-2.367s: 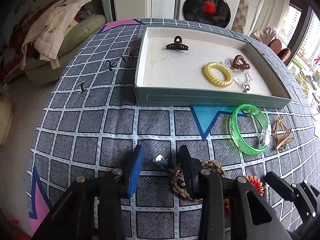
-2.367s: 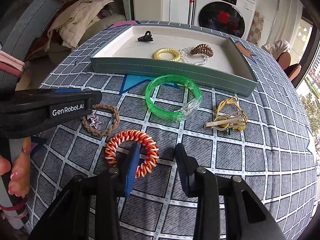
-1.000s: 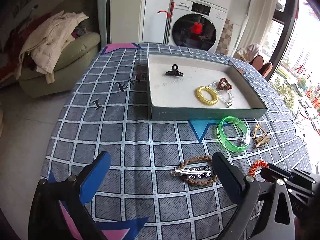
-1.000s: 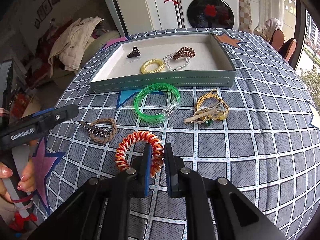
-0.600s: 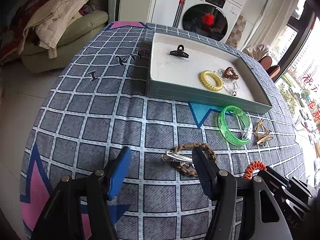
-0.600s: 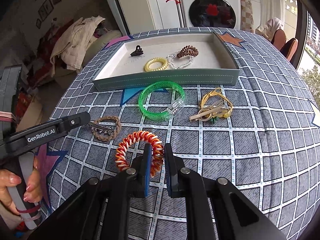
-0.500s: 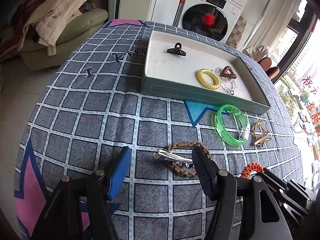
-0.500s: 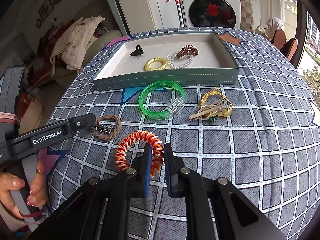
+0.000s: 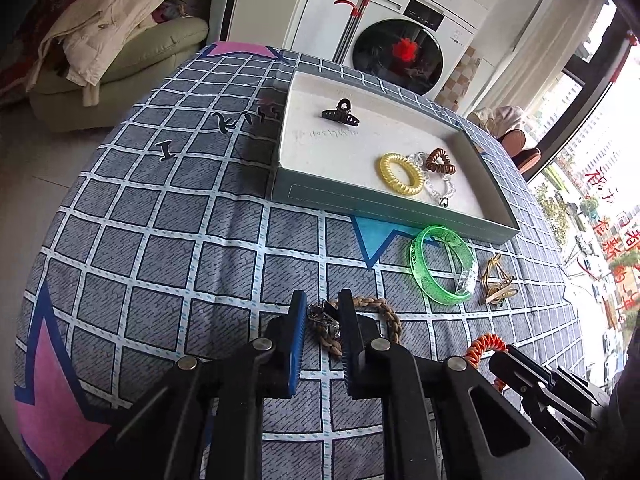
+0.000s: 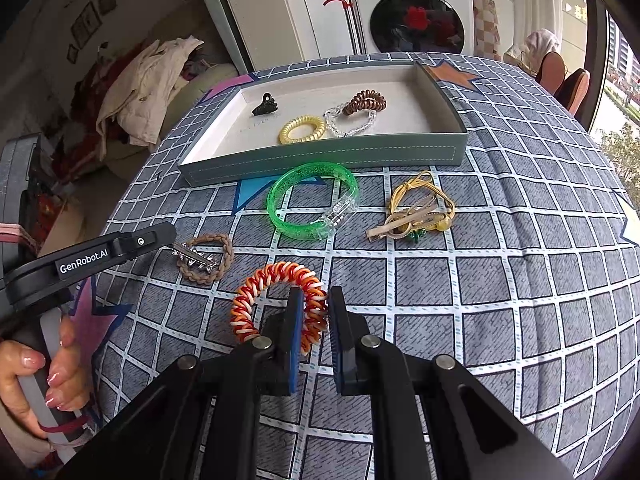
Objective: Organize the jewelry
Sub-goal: 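Carry the orange coil and silver barrette over the tray with both tools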
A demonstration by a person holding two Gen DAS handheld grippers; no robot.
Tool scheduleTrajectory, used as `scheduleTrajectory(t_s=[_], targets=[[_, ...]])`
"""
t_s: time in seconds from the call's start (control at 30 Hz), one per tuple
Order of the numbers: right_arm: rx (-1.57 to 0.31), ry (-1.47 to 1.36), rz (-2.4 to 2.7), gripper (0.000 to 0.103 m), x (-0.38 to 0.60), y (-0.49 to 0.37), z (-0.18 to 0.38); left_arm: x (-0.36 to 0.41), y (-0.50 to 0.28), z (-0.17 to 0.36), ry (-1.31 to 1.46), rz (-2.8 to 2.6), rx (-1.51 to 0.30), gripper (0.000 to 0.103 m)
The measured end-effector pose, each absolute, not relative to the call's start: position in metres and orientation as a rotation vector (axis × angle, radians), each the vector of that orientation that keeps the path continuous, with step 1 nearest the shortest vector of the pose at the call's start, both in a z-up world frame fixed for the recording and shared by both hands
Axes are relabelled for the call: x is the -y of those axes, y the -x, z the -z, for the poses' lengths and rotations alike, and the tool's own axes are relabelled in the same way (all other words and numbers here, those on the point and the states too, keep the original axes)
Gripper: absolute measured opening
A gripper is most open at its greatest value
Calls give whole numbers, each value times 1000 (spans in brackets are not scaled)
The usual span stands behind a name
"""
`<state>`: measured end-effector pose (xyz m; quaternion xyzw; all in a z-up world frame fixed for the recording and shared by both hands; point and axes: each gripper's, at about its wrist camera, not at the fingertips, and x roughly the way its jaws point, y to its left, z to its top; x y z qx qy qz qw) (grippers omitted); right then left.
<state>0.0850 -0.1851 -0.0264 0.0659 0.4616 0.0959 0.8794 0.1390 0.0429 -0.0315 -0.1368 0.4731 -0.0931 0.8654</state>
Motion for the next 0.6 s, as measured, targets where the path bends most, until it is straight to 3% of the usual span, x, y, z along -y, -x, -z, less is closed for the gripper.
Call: scheduleTrajectory(t_s=[0.6], targets=[[-900,-165,-167,14,205,-105,-5,-56,-166,-15,385,307,-914,32]])
